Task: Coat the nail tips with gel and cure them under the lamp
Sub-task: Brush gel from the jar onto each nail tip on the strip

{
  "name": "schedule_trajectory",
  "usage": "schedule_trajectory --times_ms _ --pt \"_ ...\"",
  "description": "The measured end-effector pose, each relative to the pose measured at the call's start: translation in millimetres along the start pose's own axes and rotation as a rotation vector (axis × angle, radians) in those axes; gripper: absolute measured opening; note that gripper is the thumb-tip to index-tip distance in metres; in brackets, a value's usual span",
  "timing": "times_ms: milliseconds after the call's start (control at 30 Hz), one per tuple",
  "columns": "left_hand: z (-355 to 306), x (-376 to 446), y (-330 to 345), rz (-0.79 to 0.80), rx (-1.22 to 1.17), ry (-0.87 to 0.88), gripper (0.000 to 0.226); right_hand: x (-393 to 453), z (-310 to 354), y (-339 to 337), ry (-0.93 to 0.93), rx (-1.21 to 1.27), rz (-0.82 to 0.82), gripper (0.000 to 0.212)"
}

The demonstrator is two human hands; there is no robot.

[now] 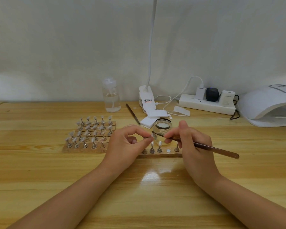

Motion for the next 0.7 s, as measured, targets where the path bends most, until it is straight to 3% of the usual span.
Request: schedule_trajectory --times_ms 467,700 --pt "-1 0 -1 -0.004 0.000 0.018 0.015 -2 6 2 -0.053 0.082 0.046 0.042" --pt "-8 1 -2 -0.015 0.040 0.098 0.025 1 10 -9 -0.117 0.016 -0.031 0.041"
Point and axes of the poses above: each hand's wrist, its own x-axis towards the middle knuckle, its own y-axis out of the palm, z = x × y, the point moved 10 cm from there along x, towards the middle knuckle, and after that the axes turned 10 degrees about -x, right-handed, at the moved point
